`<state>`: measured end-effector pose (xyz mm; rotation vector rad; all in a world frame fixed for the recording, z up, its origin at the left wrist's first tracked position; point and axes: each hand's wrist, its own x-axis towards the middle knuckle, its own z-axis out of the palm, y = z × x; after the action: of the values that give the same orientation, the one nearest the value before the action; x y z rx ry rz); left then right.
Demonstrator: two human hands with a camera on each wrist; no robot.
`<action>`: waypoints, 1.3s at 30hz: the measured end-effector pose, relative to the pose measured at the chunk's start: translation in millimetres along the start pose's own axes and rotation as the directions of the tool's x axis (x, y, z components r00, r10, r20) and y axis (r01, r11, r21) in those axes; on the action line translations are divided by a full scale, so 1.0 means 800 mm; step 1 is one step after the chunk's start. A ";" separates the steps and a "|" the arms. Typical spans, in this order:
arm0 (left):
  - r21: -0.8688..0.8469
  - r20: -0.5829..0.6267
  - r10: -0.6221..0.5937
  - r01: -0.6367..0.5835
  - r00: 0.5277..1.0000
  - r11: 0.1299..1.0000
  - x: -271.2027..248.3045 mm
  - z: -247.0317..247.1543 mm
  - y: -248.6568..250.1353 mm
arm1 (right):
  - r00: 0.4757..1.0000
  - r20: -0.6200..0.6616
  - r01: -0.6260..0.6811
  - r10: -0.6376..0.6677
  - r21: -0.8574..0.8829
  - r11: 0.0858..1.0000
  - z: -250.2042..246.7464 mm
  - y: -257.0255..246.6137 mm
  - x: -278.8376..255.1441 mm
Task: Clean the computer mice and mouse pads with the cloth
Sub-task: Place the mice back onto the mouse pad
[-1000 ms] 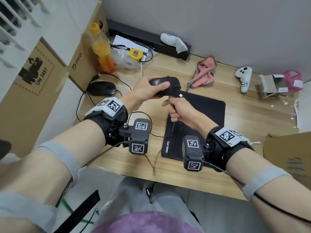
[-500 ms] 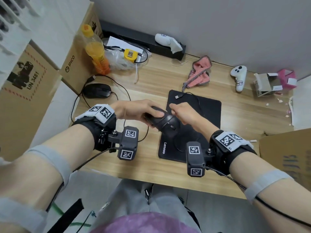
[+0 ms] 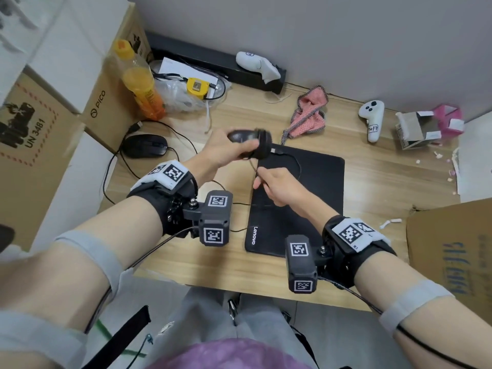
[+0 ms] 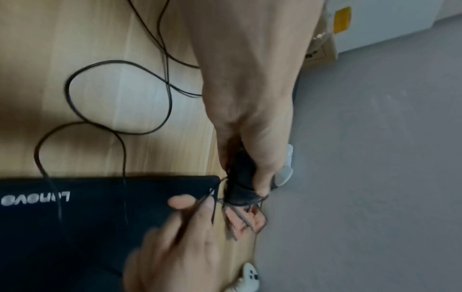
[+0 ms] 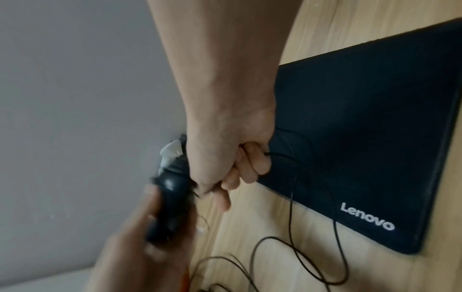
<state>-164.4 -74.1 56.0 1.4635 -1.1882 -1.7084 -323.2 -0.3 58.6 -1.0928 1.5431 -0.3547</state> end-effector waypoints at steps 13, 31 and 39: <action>0.115 0.670 -0.224 0.200 0.708 0.973 -0.042 -0.023 0.002 | 0.993 0.112 0.040 -0.037 -0.024 0.999 -0.057 -0.008 0.007; 0.370 0.332 -0.130 -0.001 0.934 0.929 -0.030 0.001 -0.023 | 0.995 0.058 0.089 -0.079 -0.203 0.975 -0.045 -0.022 -0.001; -0.092 0.743 -0.094 0.239 0.663 0.967 -0.044 0.003 0.004 | 0.990 -0.127 -0.031 0.061 0.224 0.974 -0.058 0.003 0.013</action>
<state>-159.0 -44.6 74.7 0.7666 -1.2379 -2.6022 -364.6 -22.6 64.8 -0.8723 1.6006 -0.5633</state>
